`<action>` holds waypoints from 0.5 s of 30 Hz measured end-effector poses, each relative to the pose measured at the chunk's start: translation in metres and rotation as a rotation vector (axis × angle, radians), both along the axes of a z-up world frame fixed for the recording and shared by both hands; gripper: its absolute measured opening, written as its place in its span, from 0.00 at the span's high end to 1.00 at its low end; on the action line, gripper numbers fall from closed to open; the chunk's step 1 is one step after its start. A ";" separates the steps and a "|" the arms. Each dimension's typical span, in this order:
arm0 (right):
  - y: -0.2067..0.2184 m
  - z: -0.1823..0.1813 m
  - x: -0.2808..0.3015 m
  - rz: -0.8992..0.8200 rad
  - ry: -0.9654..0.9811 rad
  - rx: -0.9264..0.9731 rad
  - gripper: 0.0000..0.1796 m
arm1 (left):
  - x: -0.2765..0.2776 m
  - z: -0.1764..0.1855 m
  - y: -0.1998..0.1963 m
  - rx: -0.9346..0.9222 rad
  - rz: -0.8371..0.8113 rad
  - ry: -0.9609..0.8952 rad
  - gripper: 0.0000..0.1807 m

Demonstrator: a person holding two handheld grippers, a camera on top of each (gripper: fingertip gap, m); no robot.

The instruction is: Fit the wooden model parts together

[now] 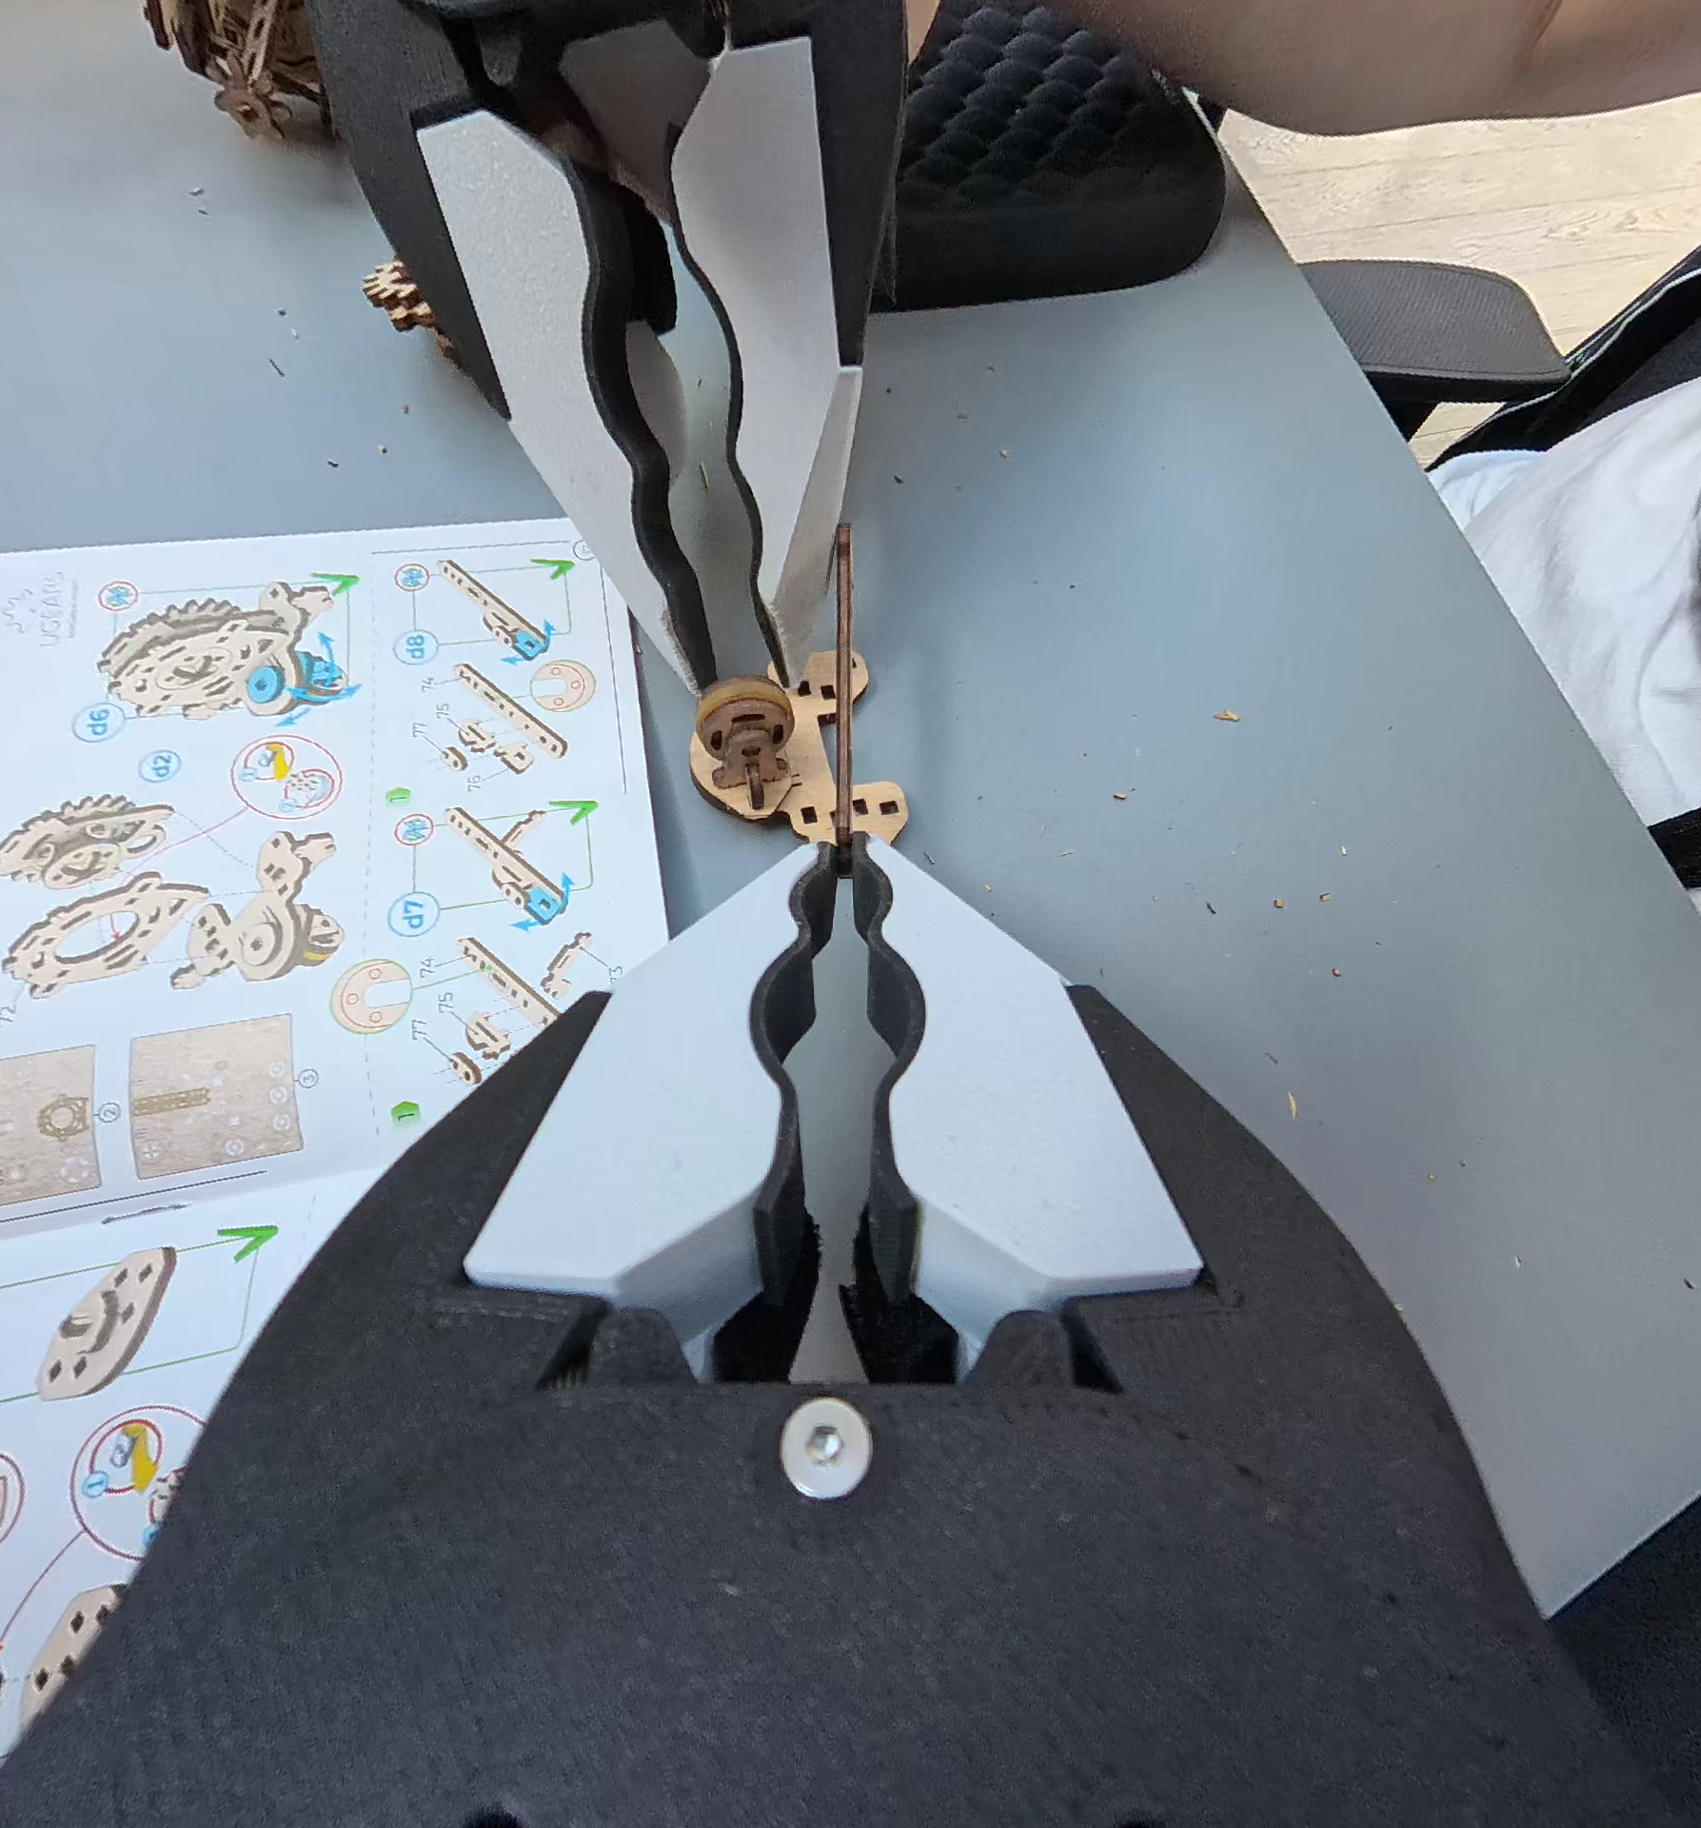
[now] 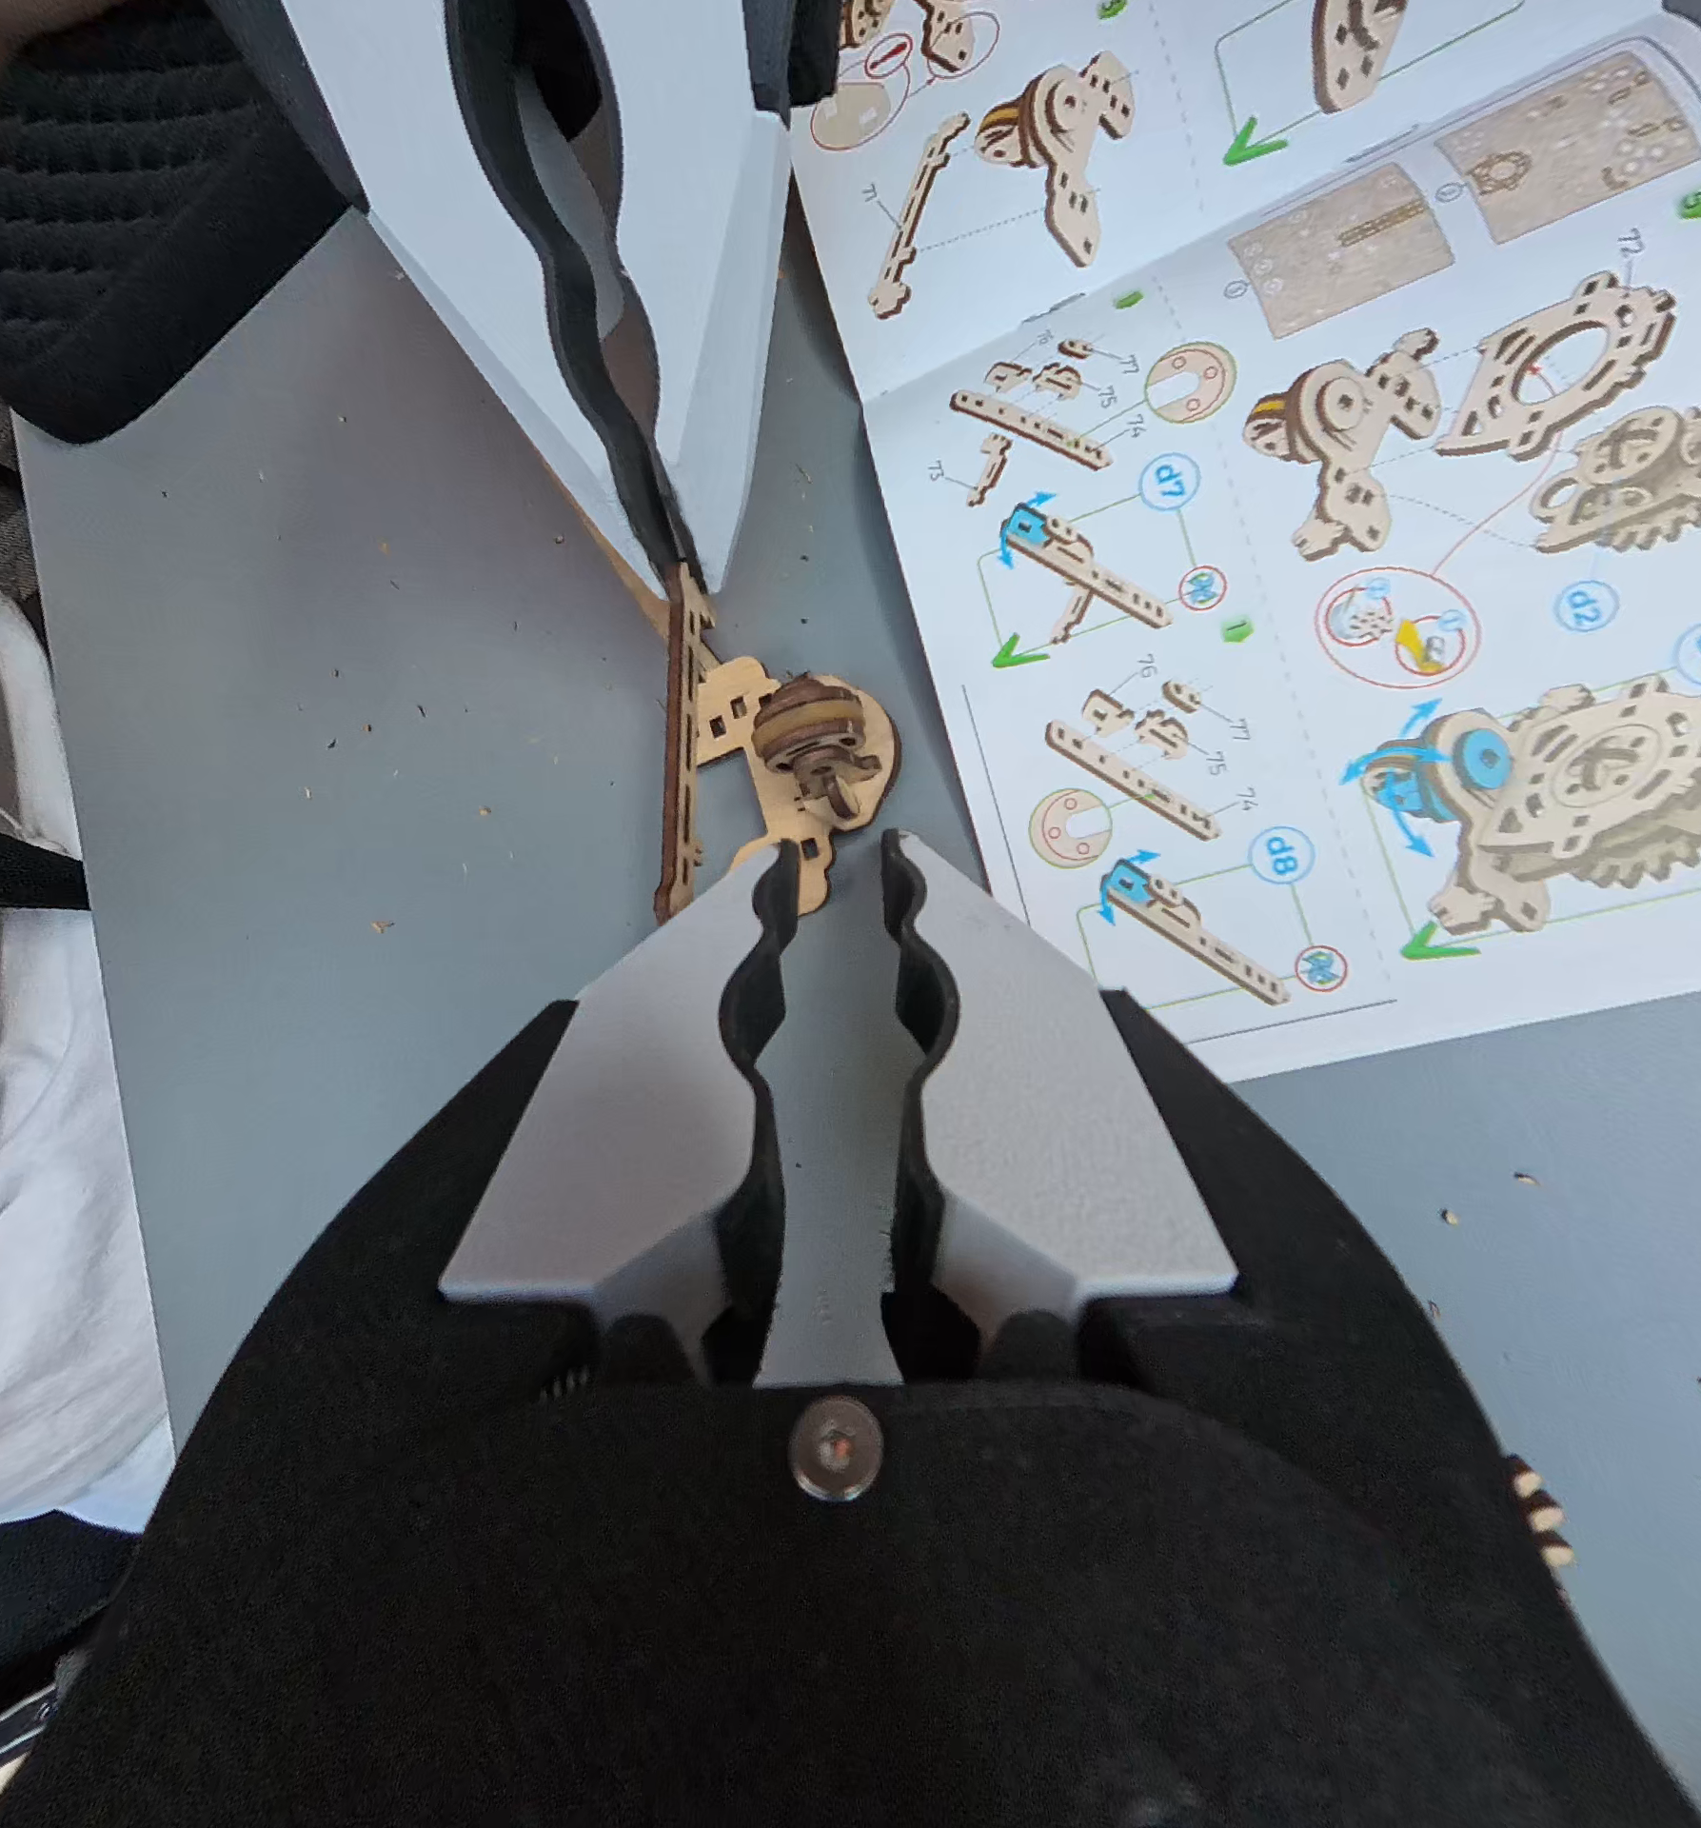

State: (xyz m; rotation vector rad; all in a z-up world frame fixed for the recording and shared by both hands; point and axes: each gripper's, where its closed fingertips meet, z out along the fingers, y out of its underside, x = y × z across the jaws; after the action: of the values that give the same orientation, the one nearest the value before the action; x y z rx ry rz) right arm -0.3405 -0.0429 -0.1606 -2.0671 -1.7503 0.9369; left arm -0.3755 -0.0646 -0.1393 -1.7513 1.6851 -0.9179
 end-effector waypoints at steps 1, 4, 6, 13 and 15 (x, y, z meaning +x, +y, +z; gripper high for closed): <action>-0.001 0.000 -0.001 0.000 0.003 -0.009 0.91 | 0.000 0.000 0.000 0.001 -0.001 0.001 1.00; -0.002 -0.001 -0.005 0.000 0.016 -0.023 0.92 | -0.001 0.001 0.001 0.006 0.001 -0.001 1.00; -0.003 0.001 -0.008 -0.003 0.028 -0.018 0.99 | -0.001 0.004 0.002 0.010 0.005 -0.008 1.00; -0.009 0.010 -0.022 -0.001 0.088 -0.044 0.99 | -0.003 0.014 -0.002 0.020 -0.024 -0.037 1.00; -0.010 0.009 -0.025 0.008 0.094 -0.044 0.99 | -0.004 0.019 -0.004 0.020 -0.034 -0.047 1.00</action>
State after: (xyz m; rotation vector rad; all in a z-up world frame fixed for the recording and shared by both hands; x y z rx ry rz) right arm -0.3657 -0.0534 -0.1513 -2.0088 -1.7066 1.0667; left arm -0.3791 -0.0689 -0.1206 -1.6798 1.6934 -0.9462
